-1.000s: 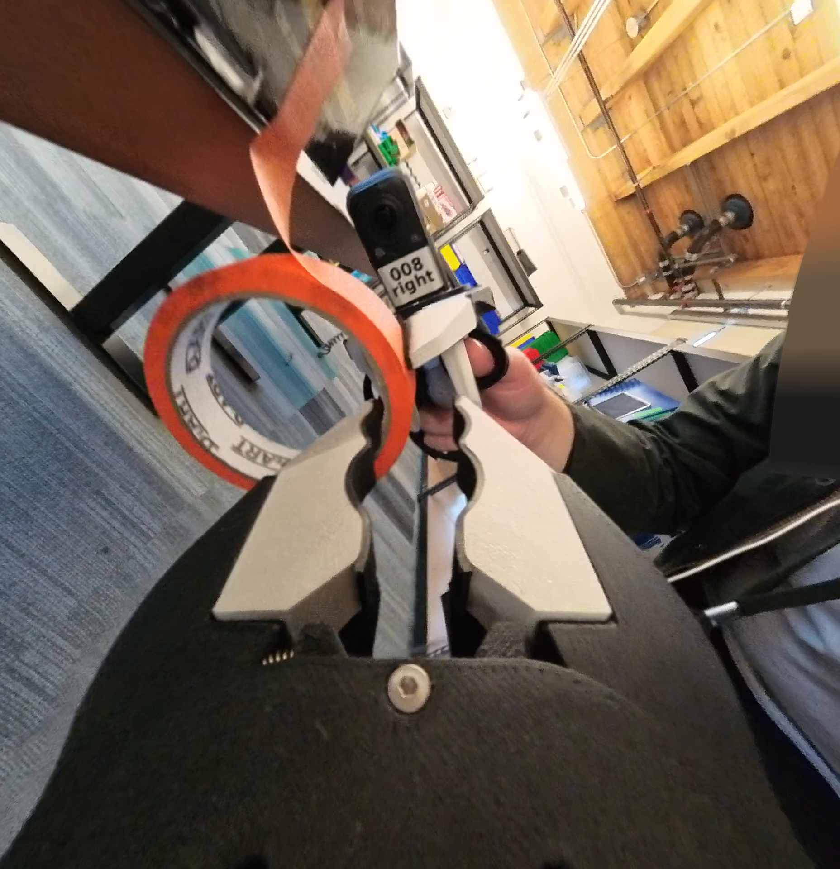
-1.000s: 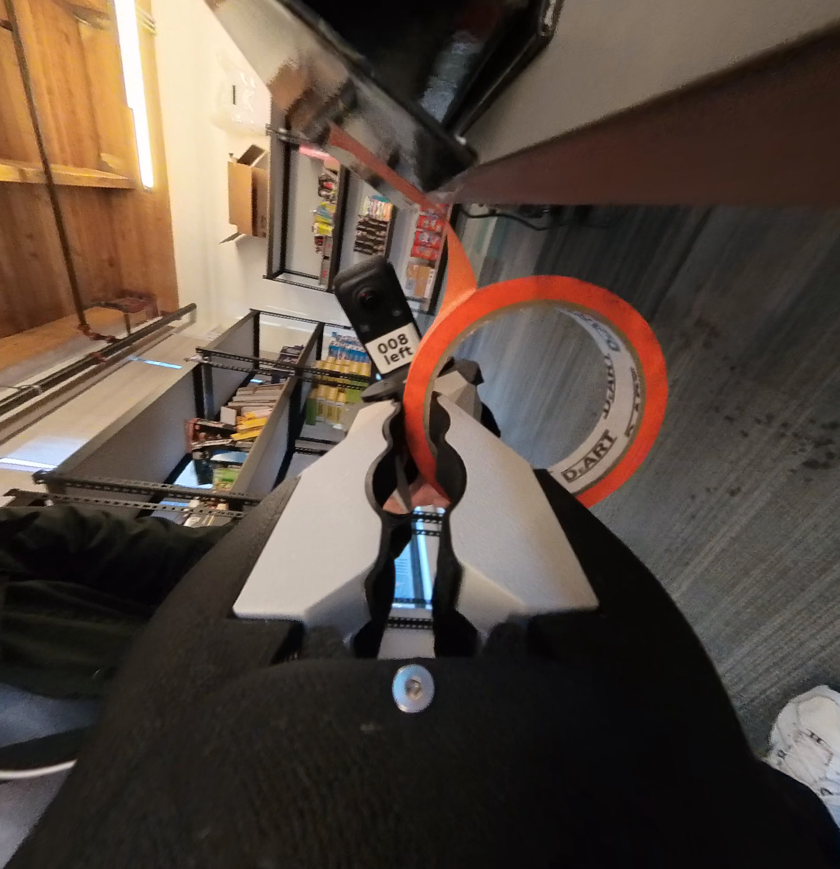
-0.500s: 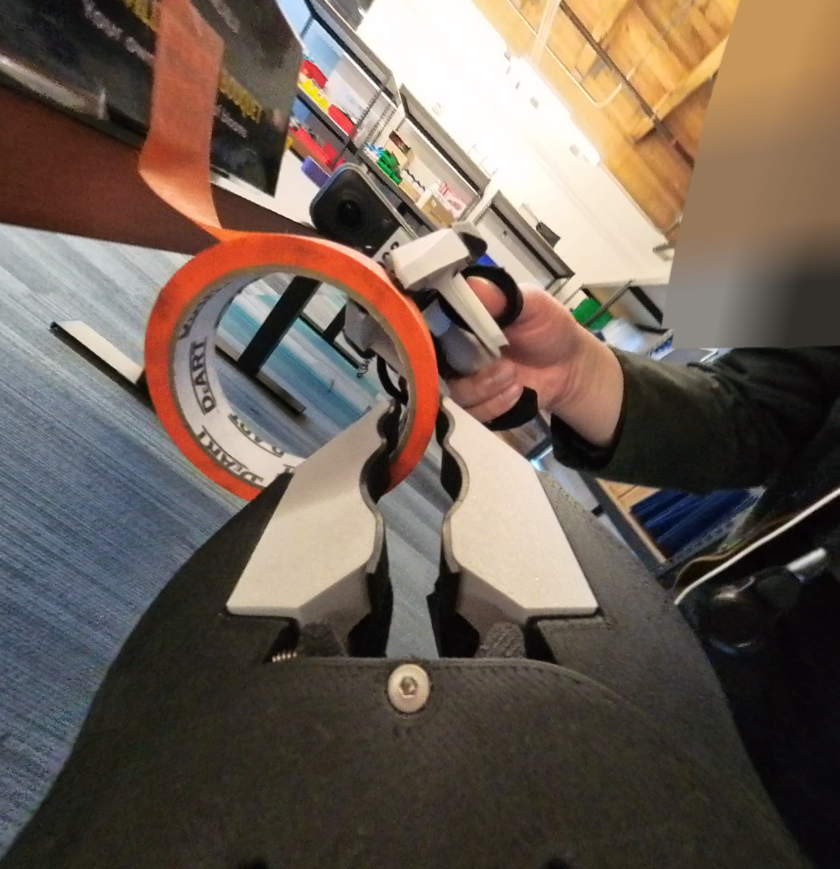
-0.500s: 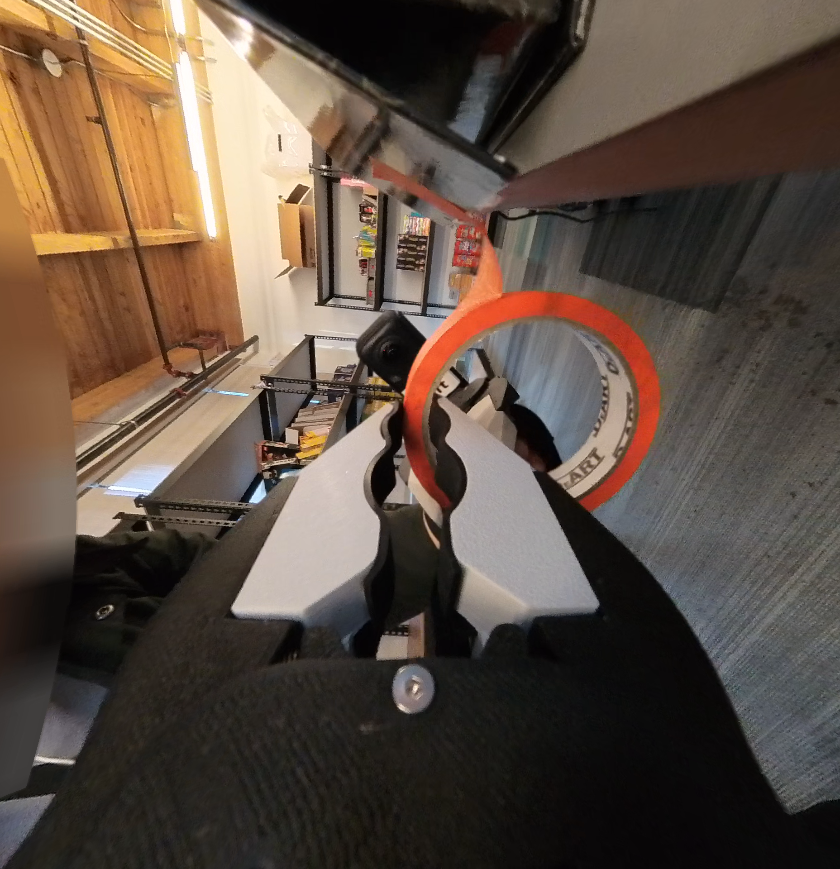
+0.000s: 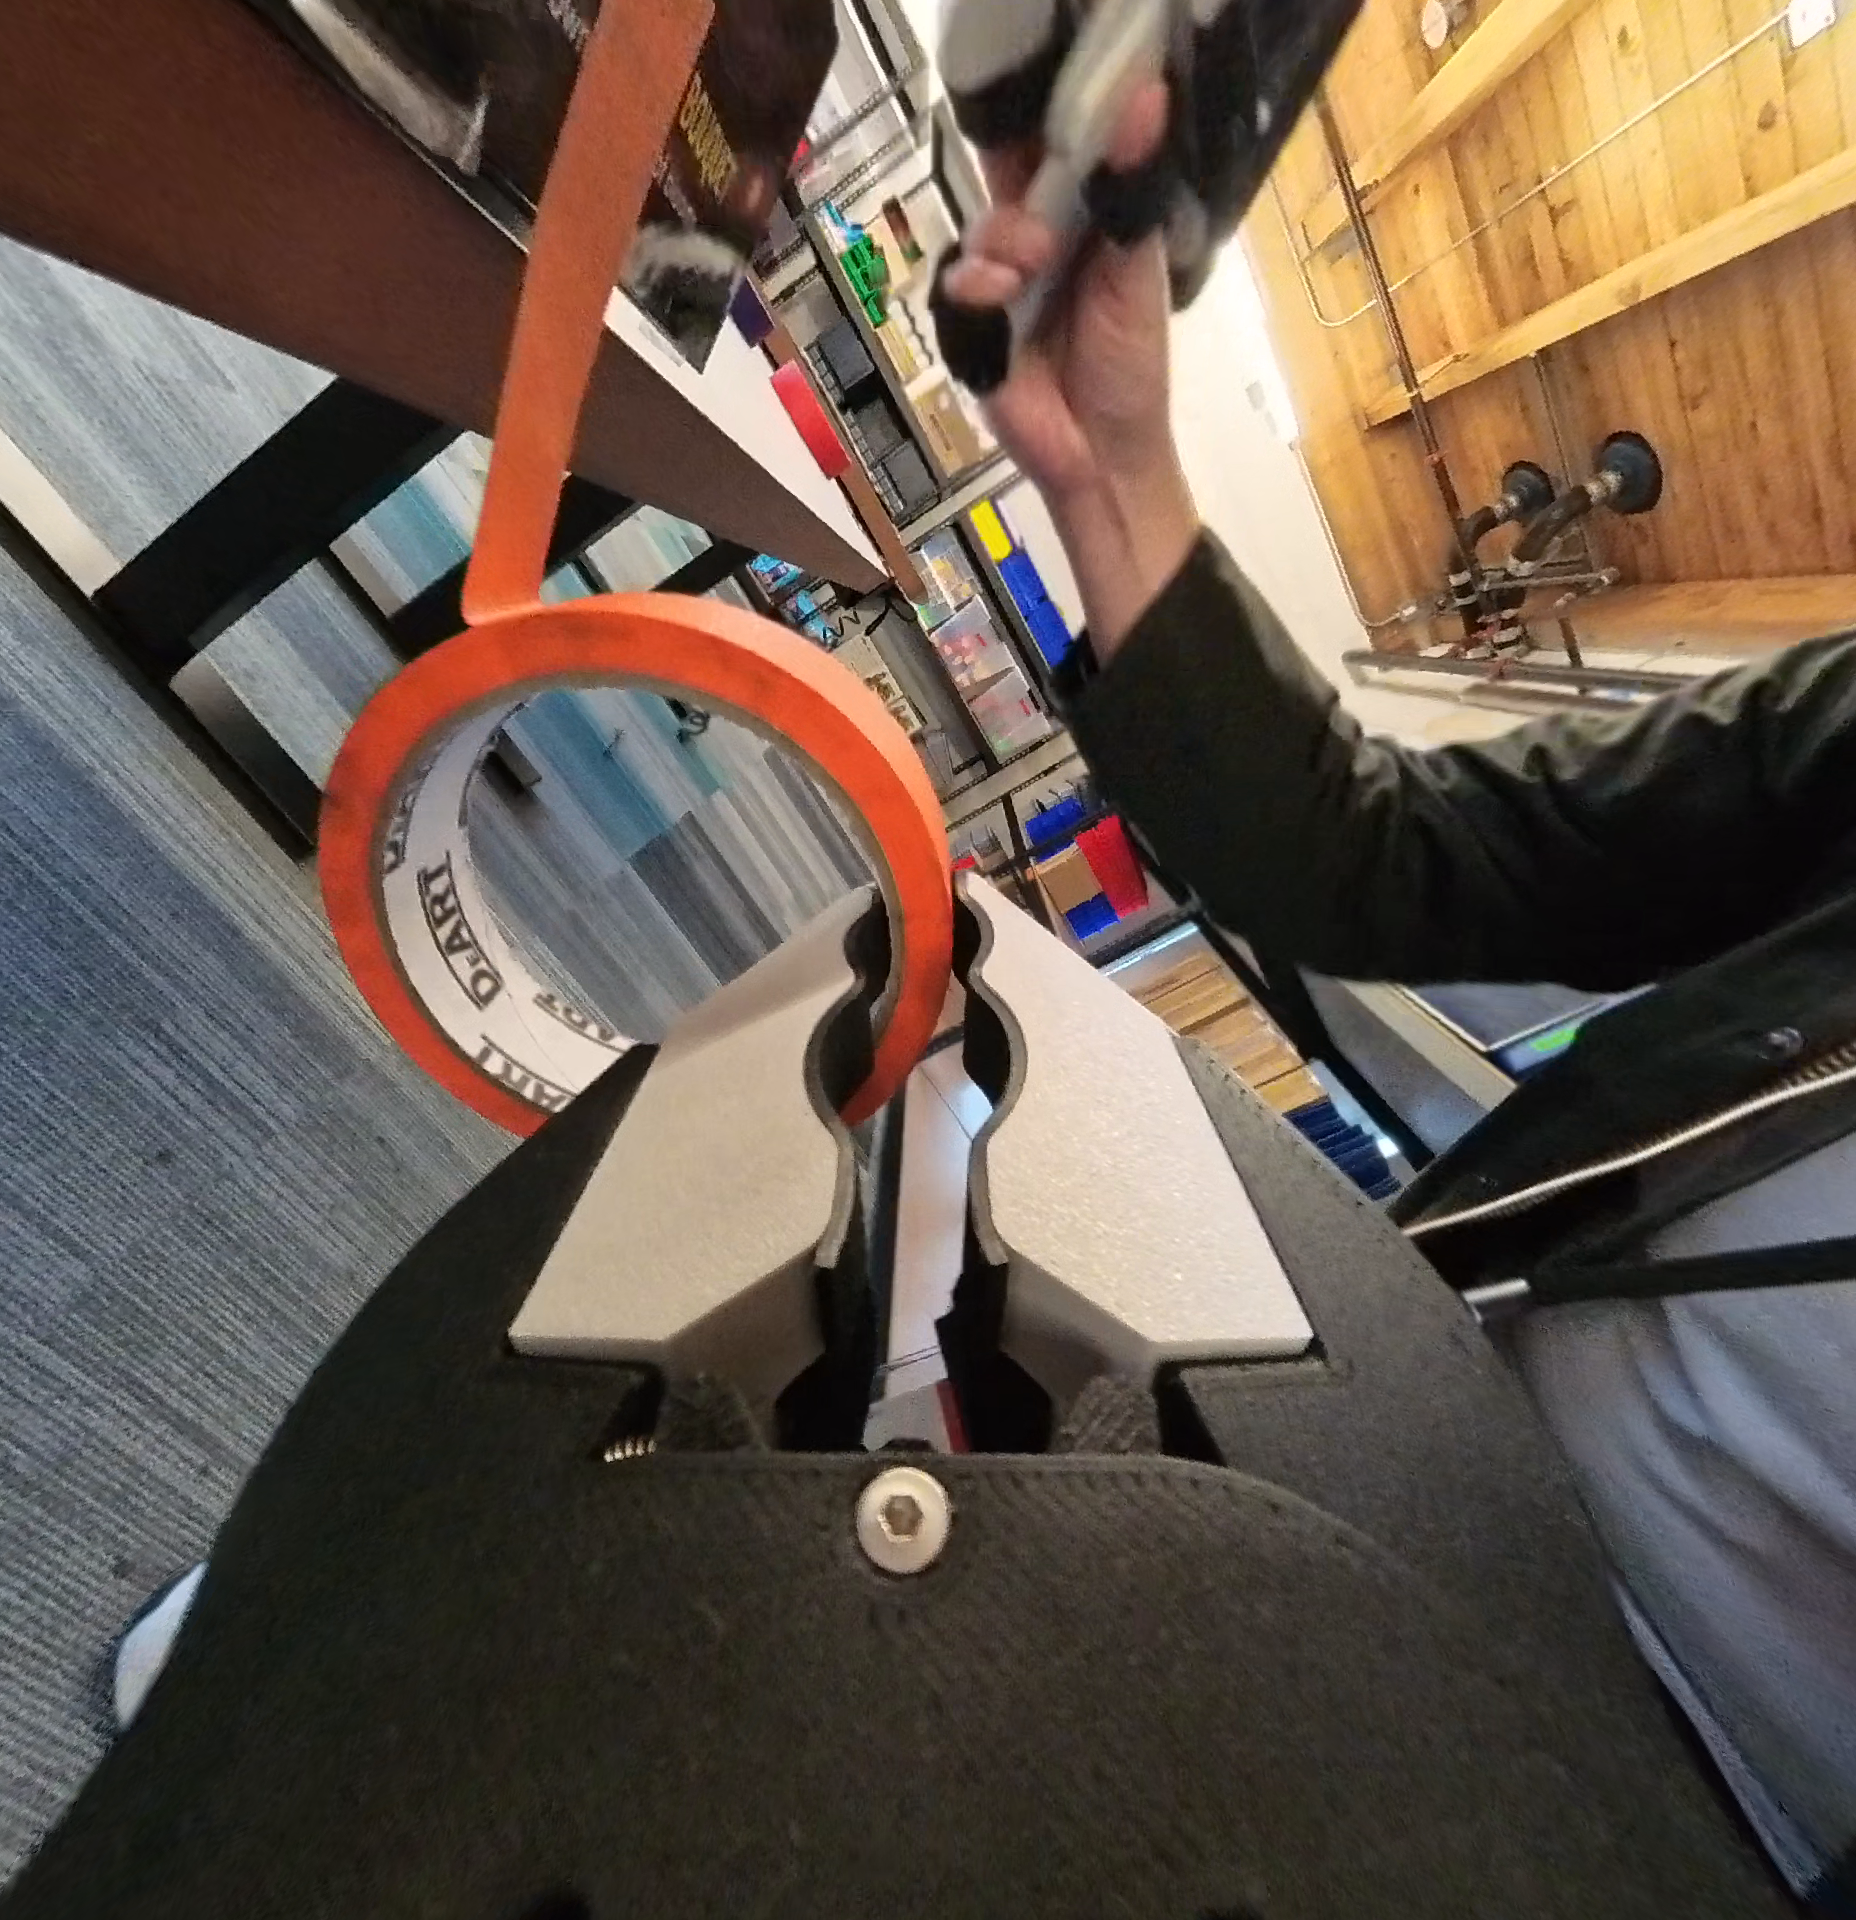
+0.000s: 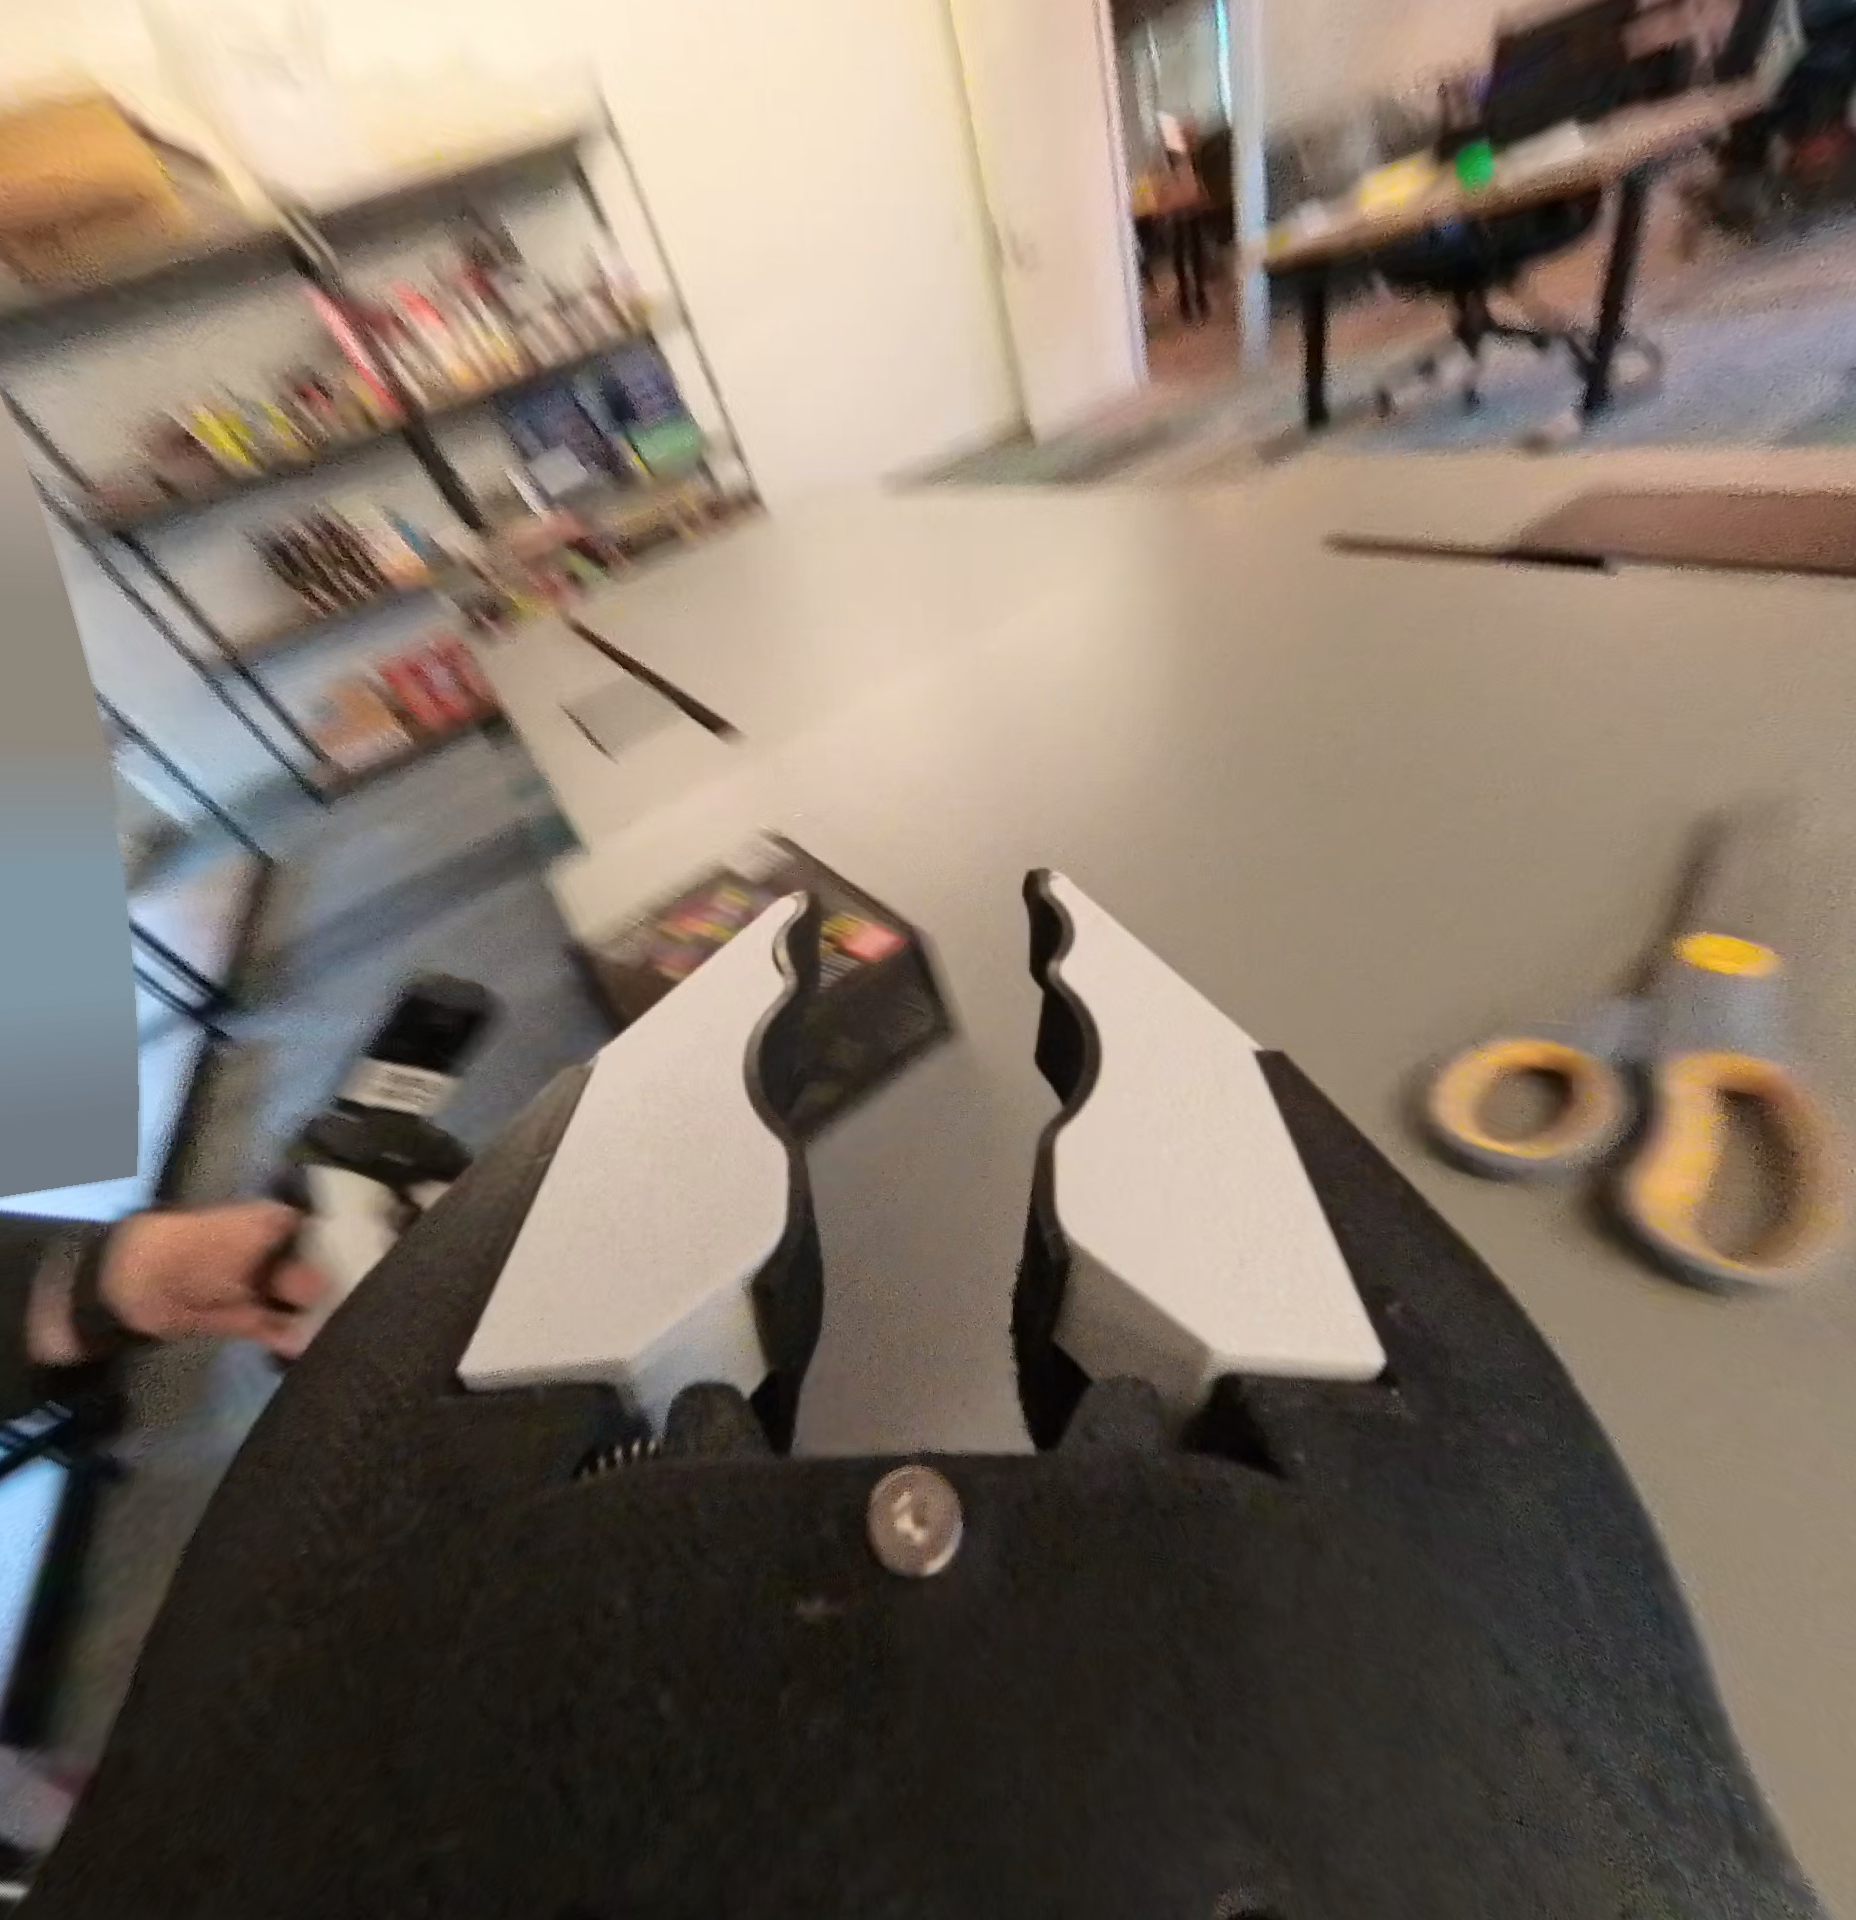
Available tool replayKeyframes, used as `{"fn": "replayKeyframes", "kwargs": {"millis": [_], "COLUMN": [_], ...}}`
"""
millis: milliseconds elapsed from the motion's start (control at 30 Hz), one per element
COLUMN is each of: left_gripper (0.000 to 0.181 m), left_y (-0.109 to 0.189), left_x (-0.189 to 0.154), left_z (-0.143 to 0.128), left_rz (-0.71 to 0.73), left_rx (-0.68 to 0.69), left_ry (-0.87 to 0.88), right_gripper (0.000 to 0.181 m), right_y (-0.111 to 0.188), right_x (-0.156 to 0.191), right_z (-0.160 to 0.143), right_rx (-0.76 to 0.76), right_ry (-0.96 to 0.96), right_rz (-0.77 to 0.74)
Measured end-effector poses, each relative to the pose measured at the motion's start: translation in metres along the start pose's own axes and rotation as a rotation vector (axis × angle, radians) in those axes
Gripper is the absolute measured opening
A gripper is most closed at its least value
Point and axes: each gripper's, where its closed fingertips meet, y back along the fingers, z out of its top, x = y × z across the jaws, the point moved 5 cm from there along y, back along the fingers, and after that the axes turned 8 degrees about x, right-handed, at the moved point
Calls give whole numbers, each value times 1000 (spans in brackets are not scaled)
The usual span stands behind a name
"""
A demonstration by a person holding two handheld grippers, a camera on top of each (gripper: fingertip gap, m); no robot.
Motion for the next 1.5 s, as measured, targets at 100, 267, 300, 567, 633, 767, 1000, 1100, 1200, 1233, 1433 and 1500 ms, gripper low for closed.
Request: {"fn": "replayKeyframes", "kwargs": {"millis": [100,267,300,567,633,767,1000,1100,1200,1233,1433,1500], "left_gripper": [9,9,9,9,8,8,8,8,8,8,8,8], "left_y": [-1,-2,-1,-1,-2,-3,-4,-4,-4,-5,-6,-7], "left_x": [1,7,7,7,4,3,1,3,3,3,5,5], "left_z": [-1,-5,-4,3,4,5,5,6,6,6,10,11], "left_rz": [23,88,86,123,122,100,81,83,77,80,91,90], "left_rx": [15,72,68,68,78,62,65,59,60,63,71,69], "left_ry": [9,36,49,172,138,150,142,146,151,149,147,149], "right_gripper": [35,40,40,40,39,24,24,23,23,24,24,24], "right_y": [-11,-32,-36,-56,-58,-52,0,18,33,36,38,37], "right_x": [-74,-140,-147,-179,-180,-171,-74,-32,0,7,14,16], "right_z": [-10,-29,-32,-58,-57,-60,-100,-118,-130,-133,-139,-139], "right_rx": [318,577,597,759,737,807,989,970,970,969,984,1011], "right_ry": [157,189,178,-59,-87,-158,-203,-265,-330,-336,-341,-333], "right_rz": [-281,-422,-439,-502,-508,-441,-291,-247,-230,-234,-308,-317]}}
